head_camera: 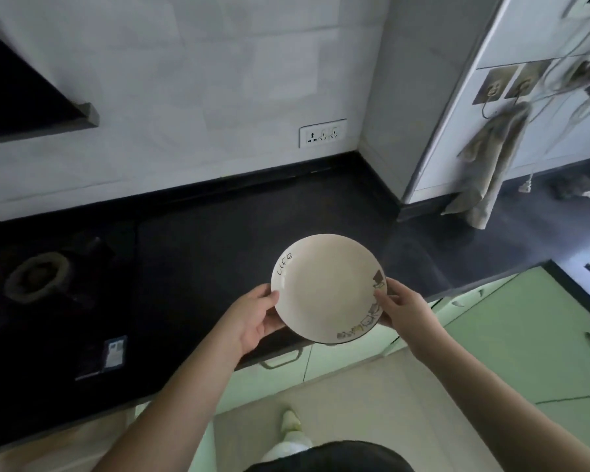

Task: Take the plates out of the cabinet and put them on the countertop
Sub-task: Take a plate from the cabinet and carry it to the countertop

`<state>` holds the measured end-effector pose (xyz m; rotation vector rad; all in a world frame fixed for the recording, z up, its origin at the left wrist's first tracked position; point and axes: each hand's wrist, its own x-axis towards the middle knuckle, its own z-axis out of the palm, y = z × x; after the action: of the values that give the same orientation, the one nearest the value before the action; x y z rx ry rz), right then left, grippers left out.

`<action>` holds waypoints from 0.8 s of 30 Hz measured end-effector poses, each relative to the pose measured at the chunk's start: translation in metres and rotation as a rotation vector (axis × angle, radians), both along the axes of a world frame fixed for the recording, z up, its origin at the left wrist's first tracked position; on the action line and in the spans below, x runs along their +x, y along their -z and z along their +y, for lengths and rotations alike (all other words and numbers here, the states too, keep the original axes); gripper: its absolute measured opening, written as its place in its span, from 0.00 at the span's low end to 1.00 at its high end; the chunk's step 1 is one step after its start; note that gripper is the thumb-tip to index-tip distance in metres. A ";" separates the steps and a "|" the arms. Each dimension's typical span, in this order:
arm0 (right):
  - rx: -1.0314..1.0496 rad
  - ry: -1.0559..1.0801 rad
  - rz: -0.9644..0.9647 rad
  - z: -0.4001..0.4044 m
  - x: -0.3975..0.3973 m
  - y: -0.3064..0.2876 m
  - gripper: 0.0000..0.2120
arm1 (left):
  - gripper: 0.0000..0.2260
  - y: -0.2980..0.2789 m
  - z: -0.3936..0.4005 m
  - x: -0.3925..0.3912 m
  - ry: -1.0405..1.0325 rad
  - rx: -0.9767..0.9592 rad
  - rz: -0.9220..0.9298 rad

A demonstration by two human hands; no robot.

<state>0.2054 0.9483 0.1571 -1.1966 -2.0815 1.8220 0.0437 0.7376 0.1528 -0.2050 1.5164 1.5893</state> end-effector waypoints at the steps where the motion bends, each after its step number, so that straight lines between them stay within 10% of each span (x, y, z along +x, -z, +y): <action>1: 0.001 0.006 -0.023 0.003 -0.009 0.003 0.12 | 0.12 0.004 0.003 -0.010 0.005 -0.007 -0.005; 24: -0.016 0.148 -0.183 0.134 -0.119 0.086 0.12 | 0.18 0.077 0.148 -0.120 0.087 -0.258 0.059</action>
<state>0.0865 1.0822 0.0715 -1.5307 -2.0079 1.7254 -0.0764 0.8854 0.0753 -0.2347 1.7517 1.3402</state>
